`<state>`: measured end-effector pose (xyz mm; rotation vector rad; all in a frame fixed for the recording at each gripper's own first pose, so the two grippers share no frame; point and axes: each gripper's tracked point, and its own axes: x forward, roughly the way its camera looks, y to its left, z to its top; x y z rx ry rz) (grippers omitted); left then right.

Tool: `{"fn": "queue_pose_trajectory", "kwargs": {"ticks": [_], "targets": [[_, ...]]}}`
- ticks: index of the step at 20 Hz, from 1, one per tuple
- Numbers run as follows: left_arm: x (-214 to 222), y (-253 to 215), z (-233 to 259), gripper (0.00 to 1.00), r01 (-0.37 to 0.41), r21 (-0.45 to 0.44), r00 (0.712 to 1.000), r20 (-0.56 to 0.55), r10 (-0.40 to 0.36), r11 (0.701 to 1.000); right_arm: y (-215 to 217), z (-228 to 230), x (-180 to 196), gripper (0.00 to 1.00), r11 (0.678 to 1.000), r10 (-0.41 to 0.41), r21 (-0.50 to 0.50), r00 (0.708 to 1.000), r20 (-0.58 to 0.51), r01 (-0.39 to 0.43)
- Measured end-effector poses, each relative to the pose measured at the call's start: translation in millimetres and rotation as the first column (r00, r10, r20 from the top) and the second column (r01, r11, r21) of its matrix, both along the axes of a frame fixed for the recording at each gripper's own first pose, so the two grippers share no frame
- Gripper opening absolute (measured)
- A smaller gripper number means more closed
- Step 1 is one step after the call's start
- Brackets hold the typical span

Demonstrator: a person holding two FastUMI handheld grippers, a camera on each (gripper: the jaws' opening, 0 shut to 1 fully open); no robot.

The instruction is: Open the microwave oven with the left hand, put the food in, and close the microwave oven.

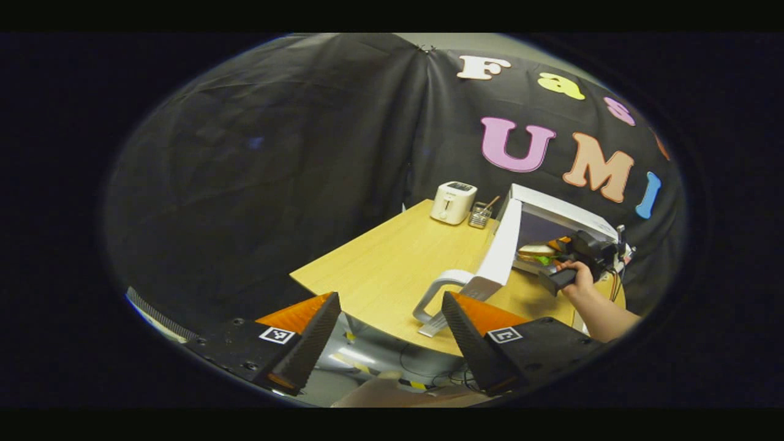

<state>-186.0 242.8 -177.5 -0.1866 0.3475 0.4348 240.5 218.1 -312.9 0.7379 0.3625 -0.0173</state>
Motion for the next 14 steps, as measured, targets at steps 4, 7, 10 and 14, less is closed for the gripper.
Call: {"fn": "queue_pose_trajectory", "kwargs": {"ticks": [4, 7, 10, 14], "targets": [[-5, -4, -9, 0.98, 0.001, -0.007, 0.999, -0.038, -0.002, 1.000, -9, 0, 14, 0.47, 0.999, -0.043, -0.018, 0.999, 0.031, 0.043], [-11, -2, -17, 0.98, -0.003, -0.008, 0.997, -0.072, 0.002, 1.000, -15, 0, 24, 0.39, 0.997, -0.072, -0.032, 0.996, 0.057, 0.074], [-15, 0, -24, 0.98, -0.017, -0.020, 0.995, -0.097, 0.015, 1.000, -27, -1, 29, 0.39, 0.986, -0.126, -0.097, 0.989, 0.077, 0.134], [-16, -2, -27, 0.97, -0.012, -0.023, 0.994, -0.112, 0.009, 1.000, -48, -8, 26, 0.72, 0.958, -0.178, -0.213, 0.981, 0.074, 0.190]]}}
